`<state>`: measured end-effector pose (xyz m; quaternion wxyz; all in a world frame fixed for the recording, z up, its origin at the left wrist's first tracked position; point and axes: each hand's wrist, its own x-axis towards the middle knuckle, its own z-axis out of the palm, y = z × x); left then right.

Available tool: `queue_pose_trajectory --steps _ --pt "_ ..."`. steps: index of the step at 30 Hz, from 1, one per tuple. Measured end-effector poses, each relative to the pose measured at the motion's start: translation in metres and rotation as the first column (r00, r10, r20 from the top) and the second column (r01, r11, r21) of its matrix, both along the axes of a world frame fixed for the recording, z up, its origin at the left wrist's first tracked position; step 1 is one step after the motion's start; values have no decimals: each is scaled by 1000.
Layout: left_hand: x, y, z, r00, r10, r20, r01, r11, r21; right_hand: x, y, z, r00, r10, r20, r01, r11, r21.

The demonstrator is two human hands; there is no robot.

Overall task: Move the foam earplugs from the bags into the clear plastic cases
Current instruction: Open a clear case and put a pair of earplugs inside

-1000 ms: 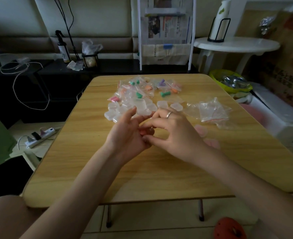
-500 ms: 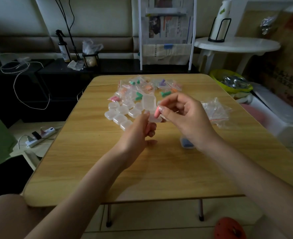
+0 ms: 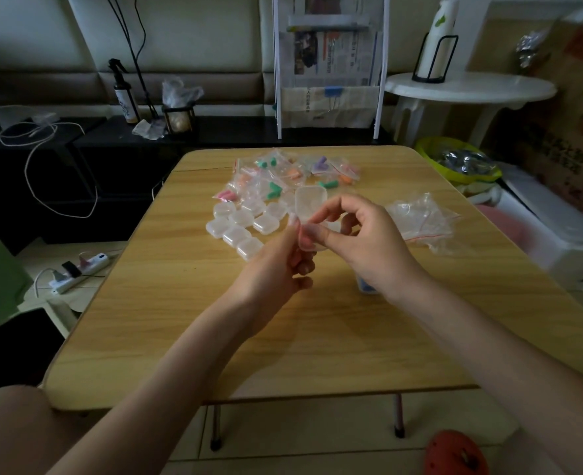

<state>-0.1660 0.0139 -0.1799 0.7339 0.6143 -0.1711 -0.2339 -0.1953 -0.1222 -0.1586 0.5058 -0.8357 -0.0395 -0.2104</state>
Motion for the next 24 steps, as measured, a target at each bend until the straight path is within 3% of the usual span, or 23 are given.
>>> queue_pose_trajectory --steps 7,10,15,19,24 --pt "8 1 5 949 89 -303 -150 971 -184 -2 5 -4 997 47 62 -52 995 81" --pt "15 6 8 906 95 -412 -228 930 -287 -3 5 -10 985 0 175 16 996 -88" --pt "11 7 14 877 29 -480 -230 902 -365 -1 13 -23 962 19 272 97 909 -404" --pt "4 3 20 891 8 -453 -191 914 -359 2 14 -28 942 33 333 154 841 -519" --pt "3 2 20 891 18 -453 -200 912 -358 0 14 -28 953 74 295 111 818 -564"
